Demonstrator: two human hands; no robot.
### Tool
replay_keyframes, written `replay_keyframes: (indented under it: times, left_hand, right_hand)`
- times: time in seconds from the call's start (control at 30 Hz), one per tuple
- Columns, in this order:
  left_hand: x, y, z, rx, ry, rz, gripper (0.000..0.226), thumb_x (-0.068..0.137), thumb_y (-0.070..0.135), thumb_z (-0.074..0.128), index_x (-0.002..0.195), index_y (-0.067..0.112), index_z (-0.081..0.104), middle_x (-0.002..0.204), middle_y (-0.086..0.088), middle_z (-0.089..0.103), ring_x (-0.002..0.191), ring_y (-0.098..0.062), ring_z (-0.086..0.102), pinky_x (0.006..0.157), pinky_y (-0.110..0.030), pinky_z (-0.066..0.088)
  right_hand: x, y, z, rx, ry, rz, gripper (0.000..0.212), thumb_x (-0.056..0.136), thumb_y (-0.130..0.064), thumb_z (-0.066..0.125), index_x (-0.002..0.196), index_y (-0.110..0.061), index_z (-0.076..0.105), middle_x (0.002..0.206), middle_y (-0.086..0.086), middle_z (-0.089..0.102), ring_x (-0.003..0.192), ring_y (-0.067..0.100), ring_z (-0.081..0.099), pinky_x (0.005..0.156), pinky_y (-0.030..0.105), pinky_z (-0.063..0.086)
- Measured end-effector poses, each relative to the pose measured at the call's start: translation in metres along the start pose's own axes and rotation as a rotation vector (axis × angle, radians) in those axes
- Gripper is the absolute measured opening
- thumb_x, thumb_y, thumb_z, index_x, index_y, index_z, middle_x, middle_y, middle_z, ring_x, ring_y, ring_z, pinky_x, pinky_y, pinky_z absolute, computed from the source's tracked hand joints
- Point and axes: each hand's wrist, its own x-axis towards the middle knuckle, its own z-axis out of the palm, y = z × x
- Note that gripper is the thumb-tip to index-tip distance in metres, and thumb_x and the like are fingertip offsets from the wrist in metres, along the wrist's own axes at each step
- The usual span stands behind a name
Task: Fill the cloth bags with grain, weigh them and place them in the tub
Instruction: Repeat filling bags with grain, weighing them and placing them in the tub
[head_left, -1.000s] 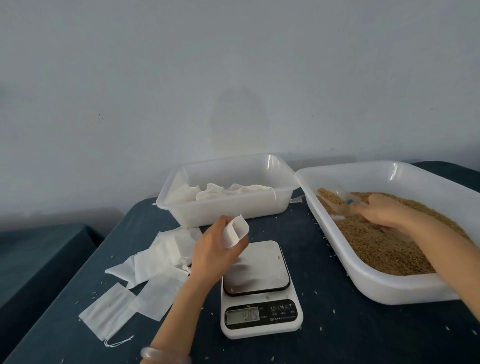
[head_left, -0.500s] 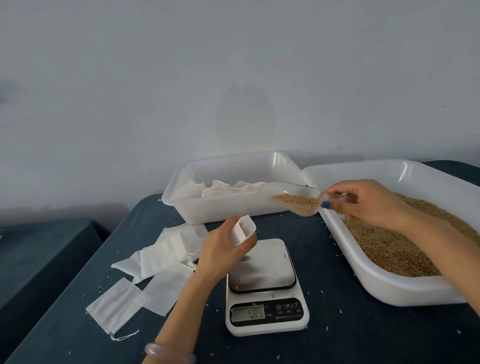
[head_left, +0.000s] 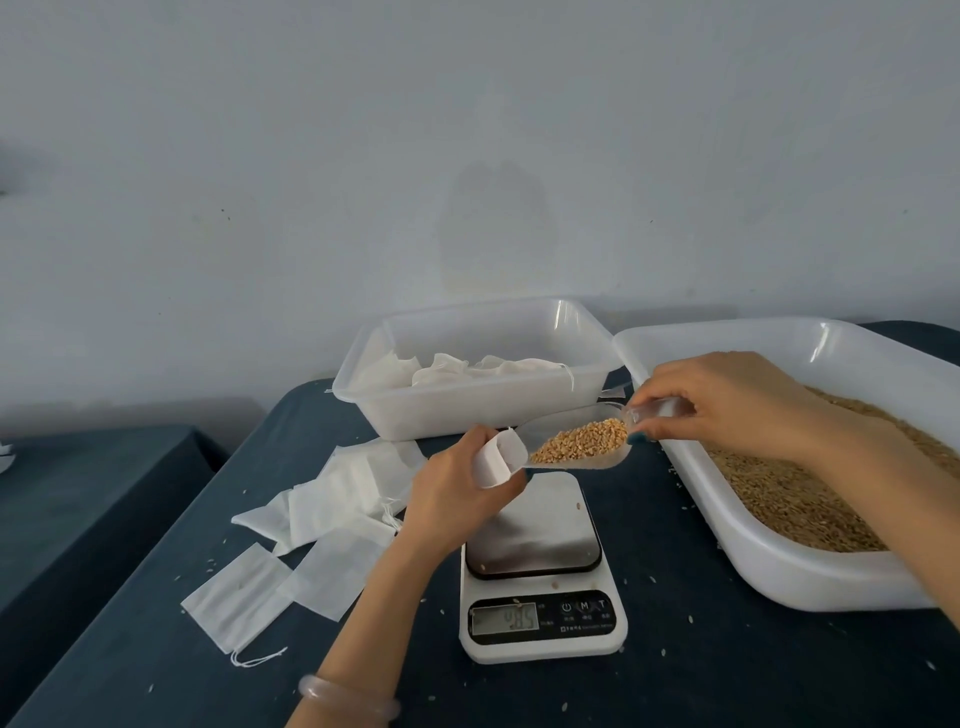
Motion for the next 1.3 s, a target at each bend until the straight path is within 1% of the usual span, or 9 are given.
replay_keyframes:
  times: [0.17,0.33,0.5,0.63,0.73,0.83,1.07,1.2,1.3]
  left_hand:
    - [-0.001,0.002,0.004,0.057,-0.032,0.026,0.048,0.083,0.063,0.062,0.123,0.041,0.047,0.109,0.017,0.063,0.098,-0.014,0.058,0.081,-0.033,0.052]
    - [0.000,0.004,0.003,0.001,-0.041,0.066,0.046,0.084,0.058,0.064,0.121,0.038,0.047,0.099,0.018,0.061,0.087,-0.009,0.060,0.065,-0.021,0.043]
    - [-0.003,0.008,0.001,-0.115,-0.075,0.094,0.030,0.083,0.052,0.068,0.098,0.046,0.042,0.089,0.040,0.056,0.079,0.012,0.057,0.058,-0.006,0.038]
    - [-0.004,0.008,0.003,-0.273,-0.128,0.088,0.031,0.083,0.051,0.068,0.105,0.038,0.051,0.101,0.026,0.065,0.086,-0.001,0.065,0.065,-0.022,0.057]
    - [-0.005,0.009,0.002,-0.329,-0.147,0.105,0.025,0.084,0.049,0.068,0.100,0.042,0.050,0.101,0.030,0.063,0.086,0.000,0.065,0.059,-0.015,0.053]
    - [-0.005,0.010,0.001,-0.336,-0.146,0.112,0.027,0.081,0.057,0.064,0.100,0.045,0.050,0.102,0.031,0.063,0.085,-0.003,0.066,0.065,-0.023,0.056]
    - [-0.004,0.009,0.000,-0.372,-0.124,0.099,0.028,0.081,0.057,0.062,0.098,0.037,0.053,0.093,0.019,0.066,0.073,-0.008,0.061,0.065,-0.041,0.055]
    - [-0.004,0.010,-0.001,-0.400,-0.119,0.085,0.030,0.079,0.057,0.062,0.098,0.035,0.055,0.087,0.011,0.065,0.072,-0.015,0.059,0.065,-0.045,0.054]
    - [-0.004,0.010,-0.001,-0.403,-0.114,0.081,0.024,0.081,0.057,0.062,0.095,0.038,0.054,0.081,0.011,0.063,0.065,-0.008,0.055,0.063,-0.043,0.053]
  right_hand:
    - [0.012,-0.011,-0.011,-0.203,0.062,-0.123,0.065,0.065,-0.088,0.025,0.095,-0.047,0.065,0.085,-0.027,0.065,0.068,-0.008,0.055,0.057,0.016,0.036]
    - [0.022,-0.026,-0.022,-0.313,0.096,-0.192,0.052,0.071,-0.082,0.036,0.095,-0.046,0.065,0.079,-0.024,0.066,0.063,-0.002,0.054,0.051,0.018,0.034]
    - [0.030,-0.034,-0.033,-0.396,0.111,-0.244,0.052,0.072,-0.079,0.033,0.096,-0.047,0.067,0.073,-0.017,0.061,0.064,0.003,0.055,0.050,0.020,0.031]
    - [0.039,-0.041,-0.043,-0.446,0.057,-0.272,0.066,0.070,-0.082,0.021,0.101,-0.046,0.066,0.079,-0.017,0.059,0.074,0.009,0.054,0.072,0.027,0.042]
    - [0.042,-0.047,-0.049,-0.517,0.029,-0.315,0.071,0.073,-0.079,0.014,0.107,-0.044,0.065,0.088,-0.020,0.066,0.085,0.007,0.055,0.094,0.029,0.036]
    - [0.044,-0.049,-0.055,-0.575,0.028,-0.321,0.064,0.077,-0.074,0.018,0.109,-0.045,0.064,0.091,-0.021,0.068,0.092,0.004,0.052,0.104,0.032,0.030]
    - [0.042,-0.054,-0.063,-0.639,0.065,-0.327,0.061,0.082,-0.070,0.017,0.108,-0.044,0.065,0.088,-0.019,0.067,0.093,0.005,0.055,0.107,0.032,0.026]
    - [0.039,-0.051,-0.065,-0.620,0.100,-0.328,0.058,0.083,-0.069,0.022,0.106,-0.042,0.068,0.087,-0.019,0.069,0.092,0.007,0.058,0.104,0.033,0.030]
    - [0.037,-0.047,-0.062,-0.557,0.106,-0.310,0.058,0.081,-0.070,0.023,0.100,-0.040,0.069,0.084,-0.020,0.068,0.088,0.009,0.059,0.101,0.034,0.033]
